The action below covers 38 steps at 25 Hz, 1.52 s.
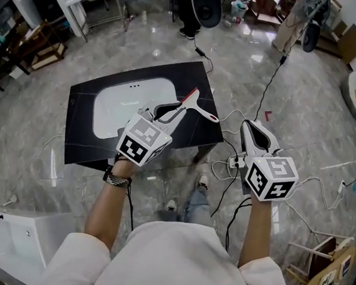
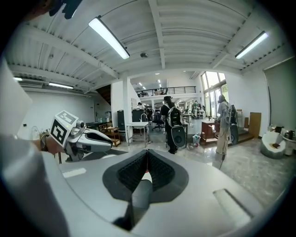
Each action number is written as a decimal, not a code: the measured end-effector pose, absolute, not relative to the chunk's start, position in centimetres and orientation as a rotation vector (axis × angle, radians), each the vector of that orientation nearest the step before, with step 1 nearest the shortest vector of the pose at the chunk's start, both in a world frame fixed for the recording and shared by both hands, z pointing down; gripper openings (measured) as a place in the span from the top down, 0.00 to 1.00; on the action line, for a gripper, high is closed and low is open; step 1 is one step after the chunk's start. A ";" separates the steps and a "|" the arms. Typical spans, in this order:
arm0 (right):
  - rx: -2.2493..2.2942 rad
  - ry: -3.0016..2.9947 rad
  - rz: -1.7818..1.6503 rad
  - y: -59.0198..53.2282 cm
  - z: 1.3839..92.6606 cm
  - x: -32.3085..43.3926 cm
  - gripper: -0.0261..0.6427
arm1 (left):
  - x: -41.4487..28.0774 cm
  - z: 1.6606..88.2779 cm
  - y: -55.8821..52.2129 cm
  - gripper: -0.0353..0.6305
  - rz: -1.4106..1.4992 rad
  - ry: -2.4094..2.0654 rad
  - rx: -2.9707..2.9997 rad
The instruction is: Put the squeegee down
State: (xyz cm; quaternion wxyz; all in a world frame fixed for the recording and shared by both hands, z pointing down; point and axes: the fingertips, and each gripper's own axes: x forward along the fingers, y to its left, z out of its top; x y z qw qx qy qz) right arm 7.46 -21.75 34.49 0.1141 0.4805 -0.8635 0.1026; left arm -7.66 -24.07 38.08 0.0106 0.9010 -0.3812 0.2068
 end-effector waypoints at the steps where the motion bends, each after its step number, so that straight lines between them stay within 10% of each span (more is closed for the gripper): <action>1: 1.411 -2.536 0.290 -21.5 34.1 7.2 0.95 | -7.9 37.5 -23.7 0.89 0.622 -1.200 2.816; 38: 1.344 -2.584 0.045 -13.5 28.0 2.4 0.95 | -12.3 28.2 -14.2 0.97 0.222 -1.403 2.878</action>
